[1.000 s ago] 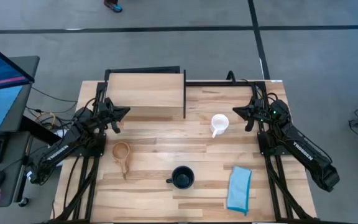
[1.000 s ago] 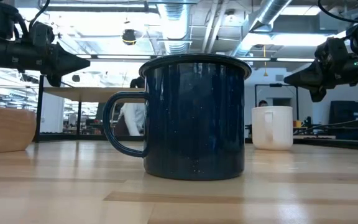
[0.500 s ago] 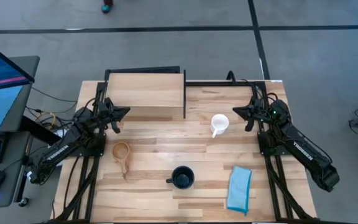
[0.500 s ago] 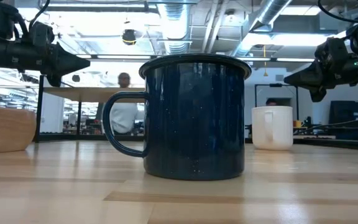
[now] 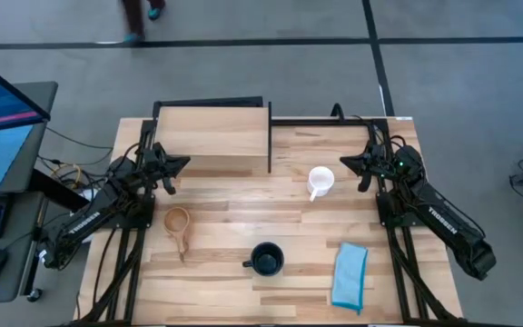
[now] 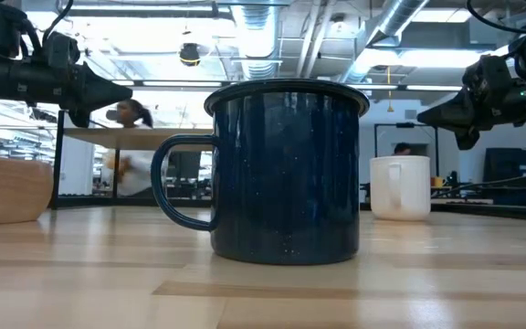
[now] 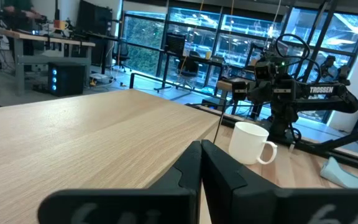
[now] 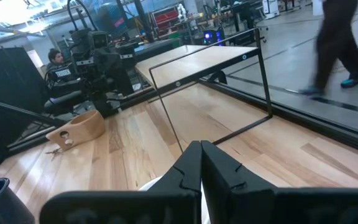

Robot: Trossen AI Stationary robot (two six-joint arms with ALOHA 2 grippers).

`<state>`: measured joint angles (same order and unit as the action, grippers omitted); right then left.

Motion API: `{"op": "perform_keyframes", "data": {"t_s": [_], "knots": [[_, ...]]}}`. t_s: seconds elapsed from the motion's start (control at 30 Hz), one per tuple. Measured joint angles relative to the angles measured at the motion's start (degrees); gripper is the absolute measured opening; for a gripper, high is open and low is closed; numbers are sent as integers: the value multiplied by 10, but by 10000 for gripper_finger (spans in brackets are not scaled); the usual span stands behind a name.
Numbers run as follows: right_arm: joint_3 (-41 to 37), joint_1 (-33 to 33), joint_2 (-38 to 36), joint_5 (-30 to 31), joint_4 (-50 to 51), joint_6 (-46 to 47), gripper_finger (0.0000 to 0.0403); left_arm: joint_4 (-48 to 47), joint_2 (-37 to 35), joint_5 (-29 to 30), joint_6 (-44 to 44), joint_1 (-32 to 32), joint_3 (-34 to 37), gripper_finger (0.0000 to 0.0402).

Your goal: Stack small to large cups/mugs on shelf

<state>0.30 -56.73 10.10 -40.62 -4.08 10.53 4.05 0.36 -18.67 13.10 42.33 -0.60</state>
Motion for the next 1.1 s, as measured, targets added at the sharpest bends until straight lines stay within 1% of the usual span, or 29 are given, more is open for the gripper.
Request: {"op": "perform_keyframes", "data": {"t_s": [0.97,1.1], "knots": [[0,0,0,0,0,0,27,0,0,0,-1,0,0,0],[0,0,0,0,0,0,29,0,0,0,-30,0,0,0]]}}
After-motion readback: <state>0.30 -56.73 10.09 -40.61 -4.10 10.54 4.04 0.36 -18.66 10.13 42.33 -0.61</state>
